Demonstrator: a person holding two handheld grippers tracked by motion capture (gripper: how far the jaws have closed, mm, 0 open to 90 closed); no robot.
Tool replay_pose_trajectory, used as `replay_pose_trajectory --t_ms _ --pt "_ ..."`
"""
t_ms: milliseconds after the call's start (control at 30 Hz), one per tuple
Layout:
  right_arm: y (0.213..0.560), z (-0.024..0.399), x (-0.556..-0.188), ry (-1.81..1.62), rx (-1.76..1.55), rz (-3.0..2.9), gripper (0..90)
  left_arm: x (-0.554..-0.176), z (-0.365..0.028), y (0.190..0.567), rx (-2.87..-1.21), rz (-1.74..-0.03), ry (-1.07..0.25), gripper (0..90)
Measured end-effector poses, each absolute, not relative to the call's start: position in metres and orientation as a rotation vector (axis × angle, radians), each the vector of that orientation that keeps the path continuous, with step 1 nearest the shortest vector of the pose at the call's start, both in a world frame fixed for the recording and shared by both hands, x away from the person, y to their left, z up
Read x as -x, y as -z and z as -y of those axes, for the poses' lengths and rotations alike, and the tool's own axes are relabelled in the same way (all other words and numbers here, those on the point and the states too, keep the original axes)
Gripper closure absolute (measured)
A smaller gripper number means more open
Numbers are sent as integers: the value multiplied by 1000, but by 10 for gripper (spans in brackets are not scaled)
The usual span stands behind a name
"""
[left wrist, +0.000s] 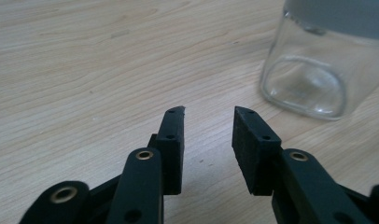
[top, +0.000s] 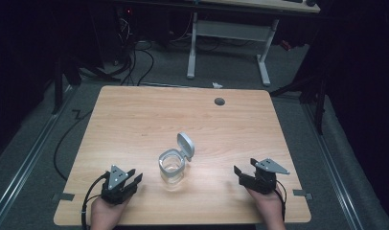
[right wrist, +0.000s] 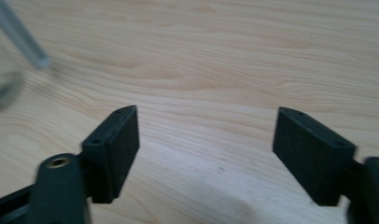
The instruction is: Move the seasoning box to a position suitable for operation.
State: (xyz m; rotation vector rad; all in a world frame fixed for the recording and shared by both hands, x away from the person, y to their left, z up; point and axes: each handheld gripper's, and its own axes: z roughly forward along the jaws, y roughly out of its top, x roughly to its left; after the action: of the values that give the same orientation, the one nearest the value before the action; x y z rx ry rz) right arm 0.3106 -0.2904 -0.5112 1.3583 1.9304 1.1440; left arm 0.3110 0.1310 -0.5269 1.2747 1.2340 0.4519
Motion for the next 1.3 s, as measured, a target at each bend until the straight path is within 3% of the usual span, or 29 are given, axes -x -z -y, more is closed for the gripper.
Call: replay_pose_trajectory --t_ms 67,133,300,333,500,667,767,833,967,1300 --pt "510 291 -307 -1166 -1371 -1927 294 -313 -128 524 -1267 -1227 -433 674" --pt "511 293 -301 -1182 -1369 -1903 411 -314 -126 523 -1259 -1221 -418 716" --pt "512 300 -296 -1222 -1427 -1899 510 -311 -111 527 -1293 -1183 -355 799" --pt "511 302 -293 -1231 -1424 -1896 575 -308 -105 527 -1300 -1169 -322 813" --pt "512 300 -292 -1219 -1403 -1911 630 -301 -95 526 -1313 -1137 -305 888" --pt "512 287 -296 -1157 -1357 -1946 664 -295 -86 528 -1330 -1125 -293 900" --pt "514 283 -297 -1139 -1305 -1971 808 -294 -82 528 -1335 -1121 -297 900" --pt "515 283 -297 -1156 -1298 -1988 853 -295 -80 529 -1337 -1120 -300 900" --pt "517 281 -297 -1150 -1277 -2023 900 -295 -74 529 -1336 -1114 -281 900" --pt "516 288 -298 -1163 -1269 -1988 900 -295 -59 528 -1349 -1120 -266 900"
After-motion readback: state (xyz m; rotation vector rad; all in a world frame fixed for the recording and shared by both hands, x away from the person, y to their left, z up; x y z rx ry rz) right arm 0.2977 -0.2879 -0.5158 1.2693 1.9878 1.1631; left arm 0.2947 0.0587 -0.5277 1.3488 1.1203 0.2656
